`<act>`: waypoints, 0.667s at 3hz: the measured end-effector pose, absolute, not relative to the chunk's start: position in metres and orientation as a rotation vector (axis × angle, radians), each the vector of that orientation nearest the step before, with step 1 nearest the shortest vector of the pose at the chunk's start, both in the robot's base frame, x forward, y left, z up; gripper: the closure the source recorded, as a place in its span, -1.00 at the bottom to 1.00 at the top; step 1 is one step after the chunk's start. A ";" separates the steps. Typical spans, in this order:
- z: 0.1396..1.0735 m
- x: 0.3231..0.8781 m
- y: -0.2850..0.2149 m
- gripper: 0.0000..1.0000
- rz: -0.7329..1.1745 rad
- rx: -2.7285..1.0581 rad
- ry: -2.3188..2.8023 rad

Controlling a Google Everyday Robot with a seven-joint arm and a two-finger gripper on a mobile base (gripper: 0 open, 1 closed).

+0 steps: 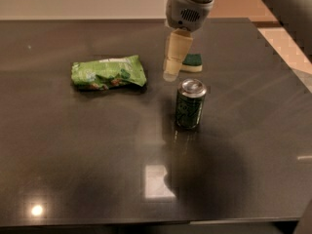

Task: Move green rice chip bag near green can

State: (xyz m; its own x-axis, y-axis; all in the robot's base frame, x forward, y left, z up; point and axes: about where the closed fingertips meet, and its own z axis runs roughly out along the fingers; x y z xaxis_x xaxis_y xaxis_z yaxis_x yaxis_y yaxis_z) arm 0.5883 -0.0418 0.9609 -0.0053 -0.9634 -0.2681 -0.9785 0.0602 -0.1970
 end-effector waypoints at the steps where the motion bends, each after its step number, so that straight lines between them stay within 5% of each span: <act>1: 0.945 0.605 -0.015 -1.00 0.081 -1.976 2.013; 2: 0.929 0.622 0.014 -1.00 0.096 -2.005 2.011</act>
Offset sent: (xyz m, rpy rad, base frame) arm 0.0434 0.0770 -0.0437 -0.0386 0.0724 0.0489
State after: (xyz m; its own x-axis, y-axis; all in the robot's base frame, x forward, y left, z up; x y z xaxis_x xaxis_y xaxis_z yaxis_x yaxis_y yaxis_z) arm 0.6217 0.0137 0.9289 0.0182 -0.9666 -0.2558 -0.9866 0.0241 -0.1613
